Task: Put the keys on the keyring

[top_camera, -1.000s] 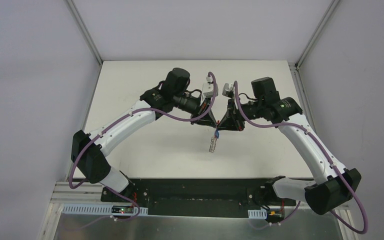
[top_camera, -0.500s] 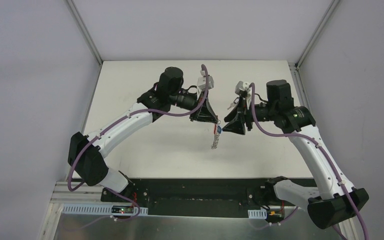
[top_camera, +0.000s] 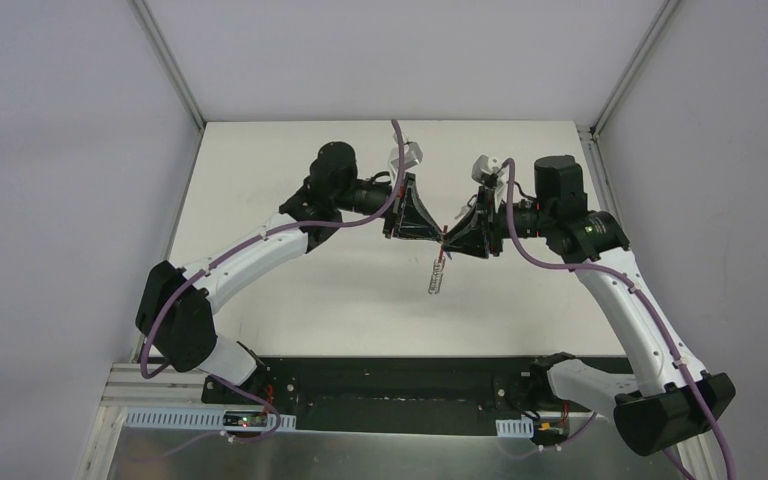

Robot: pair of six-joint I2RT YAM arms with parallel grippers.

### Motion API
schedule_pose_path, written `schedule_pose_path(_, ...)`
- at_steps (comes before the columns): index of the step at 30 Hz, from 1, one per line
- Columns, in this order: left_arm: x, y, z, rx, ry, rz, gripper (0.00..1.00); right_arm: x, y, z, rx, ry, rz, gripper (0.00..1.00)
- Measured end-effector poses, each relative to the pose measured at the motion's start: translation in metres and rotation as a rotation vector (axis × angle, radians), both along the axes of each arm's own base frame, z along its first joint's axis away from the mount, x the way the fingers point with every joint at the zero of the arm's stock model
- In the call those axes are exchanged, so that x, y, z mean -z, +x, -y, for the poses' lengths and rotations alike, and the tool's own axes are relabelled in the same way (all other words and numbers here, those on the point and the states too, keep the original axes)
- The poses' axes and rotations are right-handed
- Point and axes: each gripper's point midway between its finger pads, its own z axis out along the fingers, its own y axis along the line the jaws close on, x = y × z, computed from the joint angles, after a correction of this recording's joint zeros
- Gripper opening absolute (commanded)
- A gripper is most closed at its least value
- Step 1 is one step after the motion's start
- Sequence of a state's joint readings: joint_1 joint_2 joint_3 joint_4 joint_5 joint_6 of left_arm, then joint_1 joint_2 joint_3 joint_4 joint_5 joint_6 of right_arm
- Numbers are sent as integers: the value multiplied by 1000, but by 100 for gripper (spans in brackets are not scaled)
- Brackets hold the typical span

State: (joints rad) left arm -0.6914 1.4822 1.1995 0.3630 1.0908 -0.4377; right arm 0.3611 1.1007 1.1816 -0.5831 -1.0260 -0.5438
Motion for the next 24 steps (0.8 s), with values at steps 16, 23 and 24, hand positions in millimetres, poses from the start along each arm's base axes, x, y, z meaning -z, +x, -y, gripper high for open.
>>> schedule_pose_path(16,-3,3,-2,-13,-26,-28,0,-1,2,1,5,12,-9,20)
schedule_pose_path(23,0,3,-2,-13,-21,-35,0,0,1,-1,-8,18,-32,9)
schedule_pose_path(24,0,3,-2,-12,-21,-36,0,0,1,-1,-10,19,-35,4)
